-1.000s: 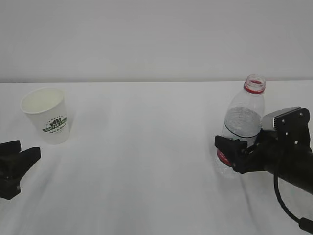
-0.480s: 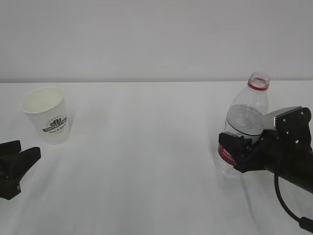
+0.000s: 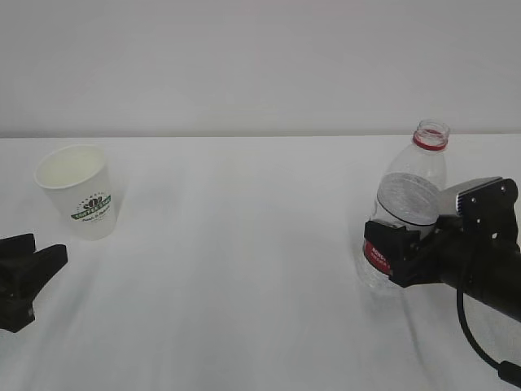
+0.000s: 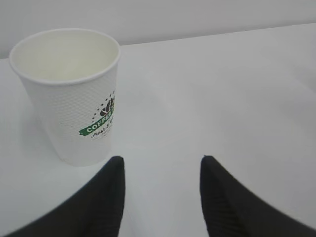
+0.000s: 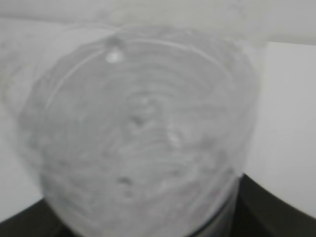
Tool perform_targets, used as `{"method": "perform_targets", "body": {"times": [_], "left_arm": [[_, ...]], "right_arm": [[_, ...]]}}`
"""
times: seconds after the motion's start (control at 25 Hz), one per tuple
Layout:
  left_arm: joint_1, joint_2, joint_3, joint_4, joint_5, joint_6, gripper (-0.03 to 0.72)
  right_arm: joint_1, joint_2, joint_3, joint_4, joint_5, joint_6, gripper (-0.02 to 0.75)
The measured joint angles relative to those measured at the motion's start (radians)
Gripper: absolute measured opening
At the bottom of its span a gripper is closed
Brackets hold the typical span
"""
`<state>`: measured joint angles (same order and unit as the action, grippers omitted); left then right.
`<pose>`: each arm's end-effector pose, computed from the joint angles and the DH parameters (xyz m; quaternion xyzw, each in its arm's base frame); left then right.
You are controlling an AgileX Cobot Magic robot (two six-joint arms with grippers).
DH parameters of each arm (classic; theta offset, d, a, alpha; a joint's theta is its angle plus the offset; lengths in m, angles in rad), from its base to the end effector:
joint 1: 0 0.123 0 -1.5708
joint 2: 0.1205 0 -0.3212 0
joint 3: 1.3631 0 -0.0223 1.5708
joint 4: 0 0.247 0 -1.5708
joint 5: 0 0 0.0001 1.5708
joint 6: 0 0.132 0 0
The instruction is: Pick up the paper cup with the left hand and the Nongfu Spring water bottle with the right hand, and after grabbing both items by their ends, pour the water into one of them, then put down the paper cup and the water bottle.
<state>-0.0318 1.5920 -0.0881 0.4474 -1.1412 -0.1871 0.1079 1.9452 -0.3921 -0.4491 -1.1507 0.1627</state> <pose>0.2189 -0.0589 0.1625 0.1345 0.7904 -0.1687 0.5733 0.3067 0.0858 0.1201 -0.1712 0.7940 0.1874 0.5524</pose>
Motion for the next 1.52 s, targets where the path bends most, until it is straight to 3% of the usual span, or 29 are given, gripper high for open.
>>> {"method": "perform_targets", "body": {"times": [0.24, 0.68, 1.52], "left_arm": [[0.000, 0.000, 0.000, 0.000, 0.000, 0.000, 0.323], [0.000, 0.000, 0.000, 0.000, 0.000, 0.000, 0.317], [0.000, 0.001, 0.000, 0.000, 0.000, 0.000, 0.317]], "right_arm": [[0.000, 0.000, 0.000, 0.000, 0.000, 0.000, 0.452], [0.000, -0.006, 0.000, -0.019, 0.010, 0.000, 0.452], [0.000, -0.341, 0.150, 0.031, 0.111, 0.004, 0.451]]}}
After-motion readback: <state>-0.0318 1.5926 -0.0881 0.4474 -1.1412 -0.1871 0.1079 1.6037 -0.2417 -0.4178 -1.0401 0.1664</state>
